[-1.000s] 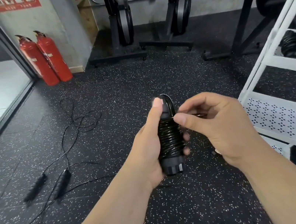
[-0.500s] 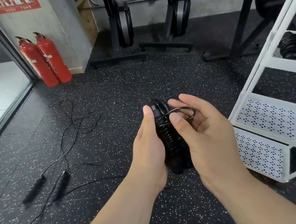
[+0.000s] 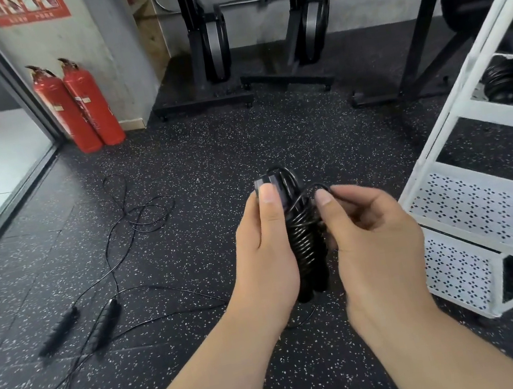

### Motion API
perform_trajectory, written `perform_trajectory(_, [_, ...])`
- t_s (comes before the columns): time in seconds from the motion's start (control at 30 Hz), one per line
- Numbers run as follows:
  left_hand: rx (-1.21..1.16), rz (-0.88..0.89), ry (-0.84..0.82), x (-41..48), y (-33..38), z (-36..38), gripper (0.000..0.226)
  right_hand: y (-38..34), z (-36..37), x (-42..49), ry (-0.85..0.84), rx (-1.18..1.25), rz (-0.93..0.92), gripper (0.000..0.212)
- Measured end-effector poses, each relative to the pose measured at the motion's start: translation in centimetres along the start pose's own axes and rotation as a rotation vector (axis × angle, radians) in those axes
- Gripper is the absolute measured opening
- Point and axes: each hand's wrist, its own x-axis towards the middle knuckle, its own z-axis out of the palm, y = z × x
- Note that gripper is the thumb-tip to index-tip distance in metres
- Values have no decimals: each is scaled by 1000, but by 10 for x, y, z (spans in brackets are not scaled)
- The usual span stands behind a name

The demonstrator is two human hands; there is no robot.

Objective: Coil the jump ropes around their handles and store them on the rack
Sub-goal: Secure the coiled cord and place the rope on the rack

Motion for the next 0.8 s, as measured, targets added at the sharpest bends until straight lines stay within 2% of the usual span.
perform_trajectory(0.1, [63, 116, -22, 1, 0, -4, 49, -1, -1, -1, -35, -38, 6, 8])
perform_trajectory(0.23, [129, 183, -68, 5, -6, -6, 41, -6, 1, -3, -69, -30, 14, 21])
perform_trajectory(0.43, [239, 237, -89, 7, -14, -10, 49, -9, -2, 4, -95, -15, 59, 17])
perform_trajectory(0.53, [186, 201, -51, 8, -16, -7, 51, -8, -4, -2, -92, -53, -59, 24])
perform_trajectory(0.63, [138, 150, -9, 12, -17, -5, 45, -7, -4, -12, -161, -161, -211, 32])
perform_trajectory(0.8, [138, 154, -30, 15, -18, -6, 43, -7, -4, -12, -253, -507, -454, 31])
